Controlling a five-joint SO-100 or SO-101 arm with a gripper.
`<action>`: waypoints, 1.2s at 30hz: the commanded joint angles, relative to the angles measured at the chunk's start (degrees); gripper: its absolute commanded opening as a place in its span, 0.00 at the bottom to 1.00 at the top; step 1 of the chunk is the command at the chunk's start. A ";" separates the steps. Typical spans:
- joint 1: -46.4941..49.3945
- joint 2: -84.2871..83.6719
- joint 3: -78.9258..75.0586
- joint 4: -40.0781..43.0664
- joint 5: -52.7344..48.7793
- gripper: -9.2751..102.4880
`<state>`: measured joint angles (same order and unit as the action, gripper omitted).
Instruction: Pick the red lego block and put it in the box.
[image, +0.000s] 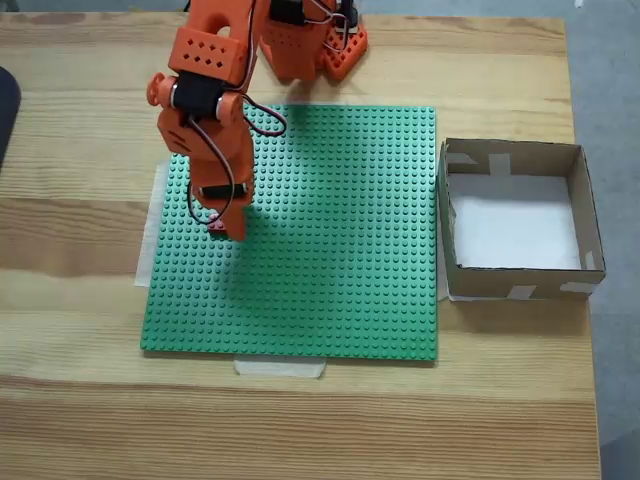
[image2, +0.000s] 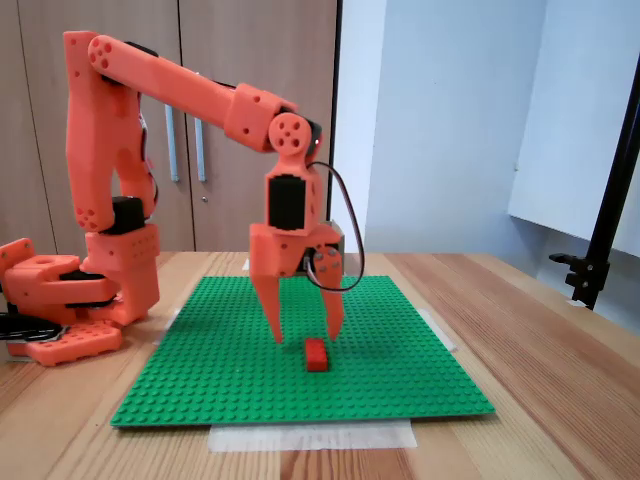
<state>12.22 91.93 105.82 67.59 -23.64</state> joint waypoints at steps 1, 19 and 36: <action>-0.18 0.18 -0.44 -1.05 -0.26 0.36; 1.67 -0.09 1.32 -5.80 2.64 0.35; 1.76 -0.26 1.93 -8.09 4.39 0.35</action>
<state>13.97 91.49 108.02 59.77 -19.69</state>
